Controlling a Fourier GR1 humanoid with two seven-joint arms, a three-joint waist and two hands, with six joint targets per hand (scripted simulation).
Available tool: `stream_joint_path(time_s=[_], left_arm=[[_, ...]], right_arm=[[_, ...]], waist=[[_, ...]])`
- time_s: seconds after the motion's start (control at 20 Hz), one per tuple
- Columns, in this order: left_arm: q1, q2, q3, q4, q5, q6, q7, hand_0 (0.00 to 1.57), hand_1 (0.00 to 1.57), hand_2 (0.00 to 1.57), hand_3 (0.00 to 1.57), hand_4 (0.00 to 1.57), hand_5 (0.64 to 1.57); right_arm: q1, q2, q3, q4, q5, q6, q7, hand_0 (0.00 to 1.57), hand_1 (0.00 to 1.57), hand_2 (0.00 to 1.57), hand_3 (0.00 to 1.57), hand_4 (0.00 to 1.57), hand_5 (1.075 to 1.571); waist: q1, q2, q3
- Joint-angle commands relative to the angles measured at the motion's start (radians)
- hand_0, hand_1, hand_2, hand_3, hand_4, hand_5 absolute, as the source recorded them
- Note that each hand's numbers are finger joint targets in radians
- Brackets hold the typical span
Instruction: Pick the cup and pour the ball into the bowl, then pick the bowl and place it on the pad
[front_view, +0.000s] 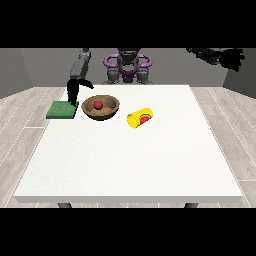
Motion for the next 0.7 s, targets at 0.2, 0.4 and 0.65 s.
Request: stream_joint_path(time_s=[0.2,0.4,0.65], left_arm=[[-0.067,0.055,-0.002,-0.094,0.047,-0.013,0.141,0.0,0.0,0.0,0.0,0.0,1.542],[-0.097,0.058,-0.006,-0.064,0.042,0.011,0.161,0.0,0.0,0.0,0.0,0.0,1.535],[-0.128,0.163,0.05,-0.043,0.084,-0.047,0.176,0.0,0.0,0.0,0.0,0.0,1.537]], right_arm=[[-0.084,-0.032,-0.059,0.356,-0.002,0.074,-0.177,0.0,0.0,0.0,0.0,0.31,1.568],[-0.2,0.003,-0.043,0.39,-0.007,-0.022,-0.058,0.0,0.0,0.0,0.0,0.41,1.571],[-0.222,-0.055,-0.069,0.491,-0.013,0.049,-0.146,0.0,0.0,0.0,0.0,0.4,1.571]], waist=[[0.04,0.0,0.0003],[0.006,-0.031,-0.0009],[-0.001,0.043,-0.0008]])
